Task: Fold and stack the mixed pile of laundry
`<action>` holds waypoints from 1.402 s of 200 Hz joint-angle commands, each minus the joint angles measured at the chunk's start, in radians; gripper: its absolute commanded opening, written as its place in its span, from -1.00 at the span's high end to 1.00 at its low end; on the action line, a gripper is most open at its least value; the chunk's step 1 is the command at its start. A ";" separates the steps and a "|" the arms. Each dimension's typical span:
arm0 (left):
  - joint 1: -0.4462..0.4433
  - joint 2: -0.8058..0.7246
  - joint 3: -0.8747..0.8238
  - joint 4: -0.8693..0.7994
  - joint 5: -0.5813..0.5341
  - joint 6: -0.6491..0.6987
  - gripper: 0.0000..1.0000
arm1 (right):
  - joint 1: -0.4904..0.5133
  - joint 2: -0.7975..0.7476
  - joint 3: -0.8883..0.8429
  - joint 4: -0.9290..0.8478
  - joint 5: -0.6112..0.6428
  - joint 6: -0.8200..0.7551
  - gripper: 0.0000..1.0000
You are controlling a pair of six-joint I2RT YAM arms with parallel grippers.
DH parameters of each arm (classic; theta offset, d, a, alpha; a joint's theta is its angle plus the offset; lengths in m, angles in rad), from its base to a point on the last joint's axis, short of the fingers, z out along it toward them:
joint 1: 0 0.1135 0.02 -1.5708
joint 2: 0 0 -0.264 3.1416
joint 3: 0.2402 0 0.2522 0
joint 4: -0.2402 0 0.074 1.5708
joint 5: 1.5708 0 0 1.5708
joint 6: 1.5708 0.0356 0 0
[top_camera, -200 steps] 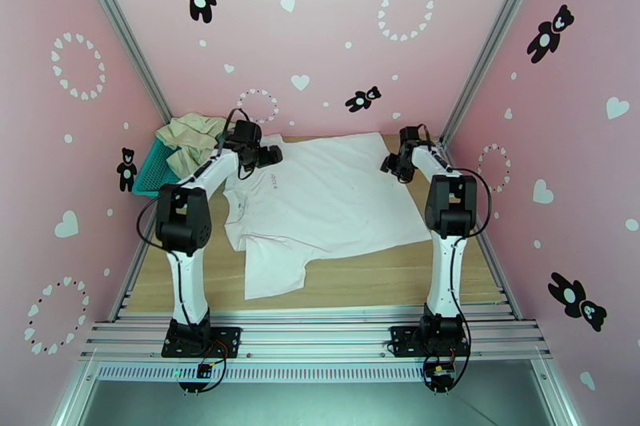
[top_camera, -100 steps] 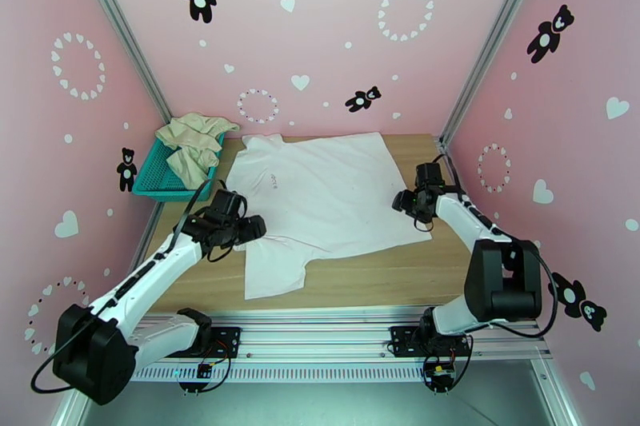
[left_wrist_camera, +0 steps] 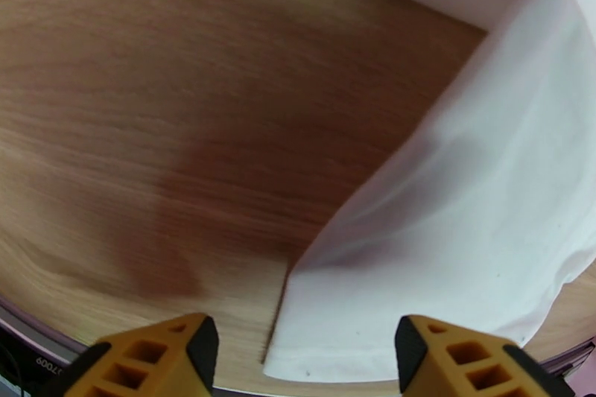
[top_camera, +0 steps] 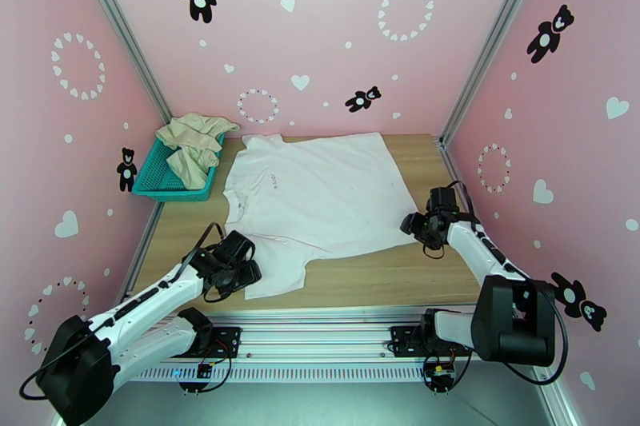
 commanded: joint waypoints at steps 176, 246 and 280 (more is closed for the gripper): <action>-0.159 0.051 0.076 -0.063 0.031 -0.038 1.00 | -0.238 -0.041 -0.053 -0.050 -0.167 -0.036 -0.16; -0.159 -0.037 0.195 -0.174 -0.077 0.049 1.00 | -0.324 0.111 -0.042 0.097 -0.297 0.034 0.02; -0.159 -0.096 0.244 -0.202 -0.083 0.071 1.00 | -0.322 0.212 -0.015 0.149 -0.261 0.054 0.06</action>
